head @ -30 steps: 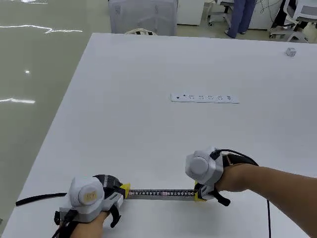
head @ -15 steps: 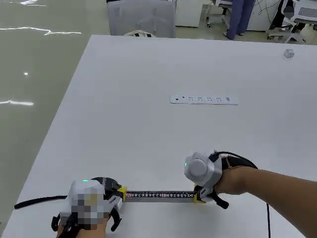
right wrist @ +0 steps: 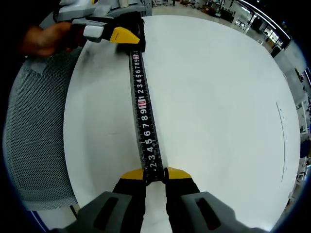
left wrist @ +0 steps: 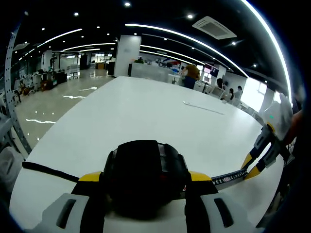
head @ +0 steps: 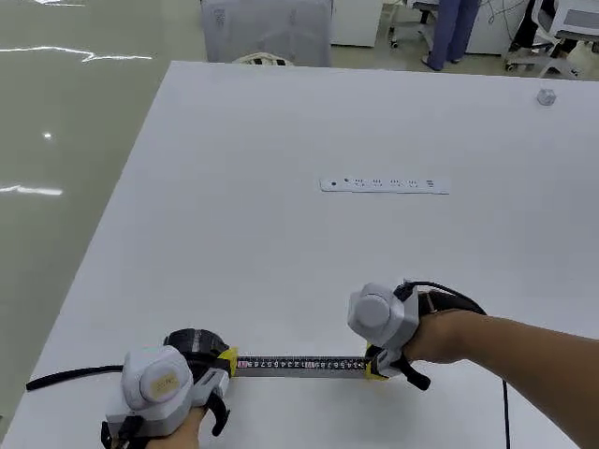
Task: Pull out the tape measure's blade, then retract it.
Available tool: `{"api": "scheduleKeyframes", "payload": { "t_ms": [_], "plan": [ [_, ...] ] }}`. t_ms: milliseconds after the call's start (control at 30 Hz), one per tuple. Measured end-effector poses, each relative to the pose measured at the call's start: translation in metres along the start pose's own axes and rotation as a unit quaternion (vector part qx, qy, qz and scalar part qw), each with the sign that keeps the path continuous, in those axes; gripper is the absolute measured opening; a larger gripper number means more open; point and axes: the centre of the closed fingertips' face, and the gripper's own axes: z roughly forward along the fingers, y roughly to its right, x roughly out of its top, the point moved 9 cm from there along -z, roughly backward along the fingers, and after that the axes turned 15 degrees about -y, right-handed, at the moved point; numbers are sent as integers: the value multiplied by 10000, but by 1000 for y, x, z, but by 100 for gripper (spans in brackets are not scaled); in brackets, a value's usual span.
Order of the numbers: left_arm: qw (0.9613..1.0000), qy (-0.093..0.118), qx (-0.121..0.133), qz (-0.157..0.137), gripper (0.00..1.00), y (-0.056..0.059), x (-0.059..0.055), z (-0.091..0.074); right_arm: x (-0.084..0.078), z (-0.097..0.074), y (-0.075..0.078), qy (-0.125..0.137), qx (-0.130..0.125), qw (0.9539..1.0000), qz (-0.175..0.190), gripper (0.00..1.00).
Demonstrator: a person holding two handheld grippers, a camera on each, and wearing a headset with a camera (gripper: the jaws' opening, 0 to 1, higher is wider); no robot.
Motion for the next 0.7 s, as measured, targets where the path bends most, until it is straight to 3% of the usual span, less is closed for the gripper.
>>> {"api": "scheduleKeyframes", "payload": {
  "t_ms": [100,233,267,300,400,500,600,700],
  "plan": [
    [9999,73,-100,34,62,-1,-2,-1,1,0,-2,-26,-64,9999,-74,14],
    [9998,215,-1,30,63,2,-4,0,1,-1,-3,9,-112,9999,-32,14],
    [9997,211,35,-77,64,3,-4,0,0,0,-2,25,-103,9999,-11,14],
    [9990,135,26,-424,64,4,-6,2,0,0,-3,41,-78,10000,16,14],
    [9970,25,-33,-772,65,5,-9,2,0,-1,-3,39,-60,10000,18,14],
    [9980,264,35,-568,65,5,-3,1,1,0,-3,30,-30,10000,23,14],
    [9987,293,101,-404,64,6,-4,1,0,-1,-3,40,-10,10000,44,14],
    [9986,307,63,-430,63,5,-5,1,0,0,-3,51,-14,10000,54,14]
  ]
}}
